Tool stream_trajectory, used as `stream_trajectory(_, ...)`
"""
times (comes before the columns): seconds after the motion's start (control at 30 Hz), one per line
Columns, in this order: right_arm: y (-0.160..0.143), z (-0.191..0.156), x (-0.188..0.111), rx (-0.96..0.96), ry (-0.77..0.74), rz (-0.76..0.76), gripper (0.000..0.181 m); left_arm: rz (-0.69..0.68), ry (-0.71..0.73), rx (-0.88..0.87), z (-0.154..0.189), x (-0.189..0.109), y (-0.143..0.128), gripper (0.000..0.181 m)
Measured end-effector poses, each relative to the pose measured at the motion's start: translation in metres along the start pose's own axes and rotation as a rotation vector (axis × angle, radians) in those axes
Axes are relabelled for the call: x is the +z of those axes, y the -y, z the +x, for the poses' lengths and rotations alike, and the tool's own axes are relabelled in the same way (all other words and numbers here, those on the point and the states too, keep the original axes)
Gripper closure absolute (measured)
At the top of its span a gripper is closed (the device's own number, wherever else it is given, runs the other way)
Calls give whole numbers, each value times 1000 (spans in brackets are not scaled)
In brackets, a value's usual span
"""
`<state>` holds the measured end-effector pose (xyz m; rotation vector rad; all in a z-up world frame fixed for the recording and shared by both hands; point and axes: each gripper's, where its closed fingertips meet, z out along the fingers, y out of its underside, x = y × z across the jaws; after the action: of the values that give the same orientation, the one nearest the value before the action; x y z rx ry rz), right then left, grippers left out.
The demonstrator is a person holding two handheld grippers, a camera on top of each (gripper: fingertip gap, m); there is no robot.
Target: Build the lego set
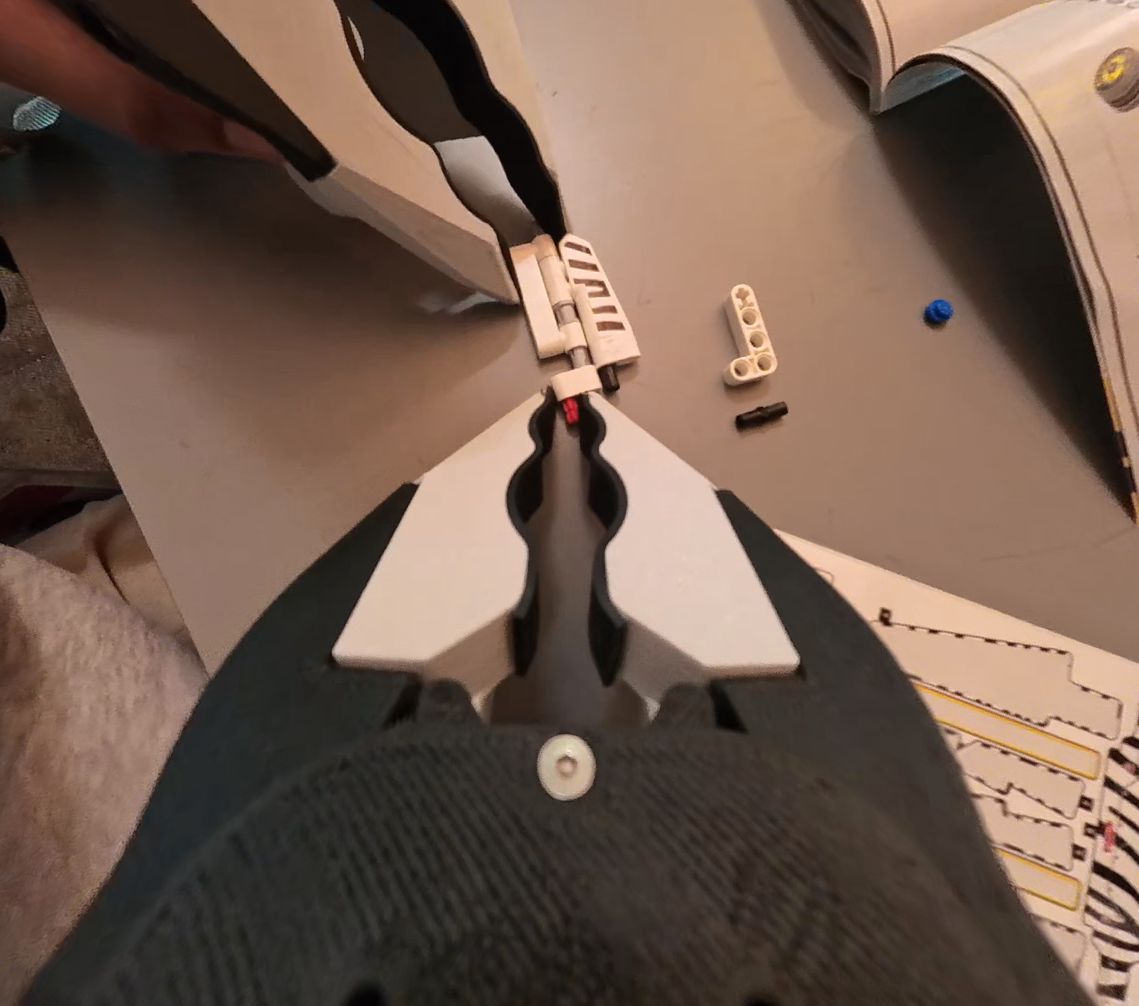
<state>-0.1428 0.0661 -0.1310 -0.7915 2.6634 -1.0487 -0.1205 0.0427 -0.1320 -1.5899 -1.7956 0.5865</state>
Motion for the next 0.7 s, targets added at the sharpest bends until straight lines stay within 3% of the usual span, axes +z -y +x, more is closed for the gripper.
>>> stream_trajectory(0.7, 0, 1, 1, -117, 89, -1, 175, -4, 53, 29, -2, 2, 0, 158)
